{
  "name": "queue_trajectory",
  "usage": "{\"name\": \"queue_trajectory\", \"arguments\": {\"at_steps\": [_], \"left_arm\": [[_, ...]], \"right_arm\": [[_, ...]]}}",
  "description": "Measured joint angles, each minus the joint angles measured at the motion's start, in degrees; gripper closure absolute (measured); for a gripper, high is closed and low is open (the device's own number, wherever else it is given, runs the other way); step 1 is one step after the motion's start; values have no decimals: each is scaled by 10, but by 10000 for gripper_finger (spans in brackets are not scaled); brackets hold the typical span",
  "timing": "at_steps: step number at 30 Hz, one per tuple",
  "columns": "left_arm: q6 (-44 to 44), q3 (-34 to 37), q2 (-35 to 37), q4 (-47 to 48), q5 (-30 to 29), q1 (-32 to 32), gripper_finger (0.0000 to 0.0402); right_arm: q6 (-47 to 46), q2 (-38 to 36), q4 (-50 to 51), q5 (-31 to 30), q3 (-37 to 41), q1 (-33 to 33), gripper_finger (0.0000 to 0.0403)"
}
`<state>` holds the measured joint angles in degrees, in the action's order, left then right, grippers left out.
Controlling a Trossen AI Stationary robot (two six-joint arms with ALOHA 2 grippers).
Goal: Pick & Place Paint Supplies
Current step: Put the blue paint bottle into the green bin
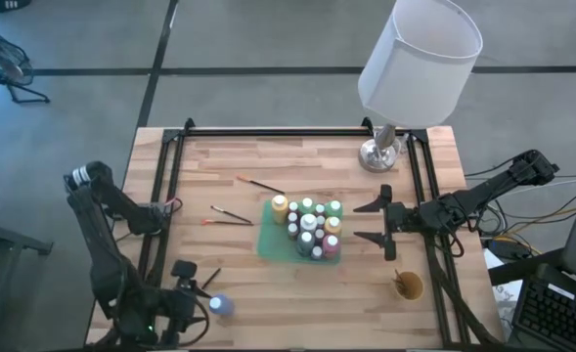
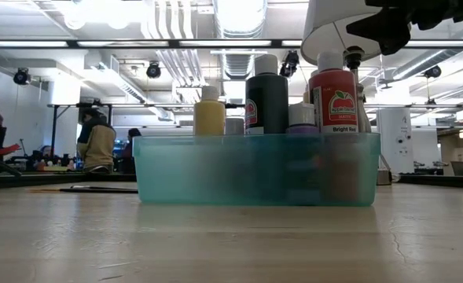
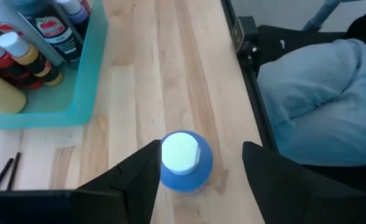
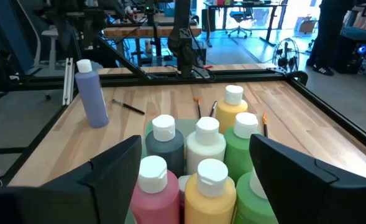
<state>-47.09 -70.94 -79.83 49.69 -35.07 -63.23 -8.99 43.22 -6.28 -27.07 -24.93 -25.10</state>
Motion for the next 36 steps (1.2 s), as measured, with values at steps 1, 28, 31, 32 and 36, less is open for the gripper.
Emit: {"name": "queue_trajectory", "arguments": {"at_steps": [1, 28, 31, 32, 36], "left_arm": [[-2, 0, -3, 0, 0, 1, 172], [-86, 0, -67, 0, 2, 32, 172], [-87, 0, -71, 0, 2, 32, 172], [-87, 0, -72, 0, 2, 32, 172], [-89, 0, -78, 0, 1, 33, 172]], "right_arm": [[0, 0, 0, 0, 0, 0, 107], [-5, 0, 0, 0, 0, 0, 84], [-5, 0, 0, 0, 0, 0, 96], [-5, 0, 0, 0, 0, 0, 99], [-3, 0, 0, 0, 0, 0, 113]]}}
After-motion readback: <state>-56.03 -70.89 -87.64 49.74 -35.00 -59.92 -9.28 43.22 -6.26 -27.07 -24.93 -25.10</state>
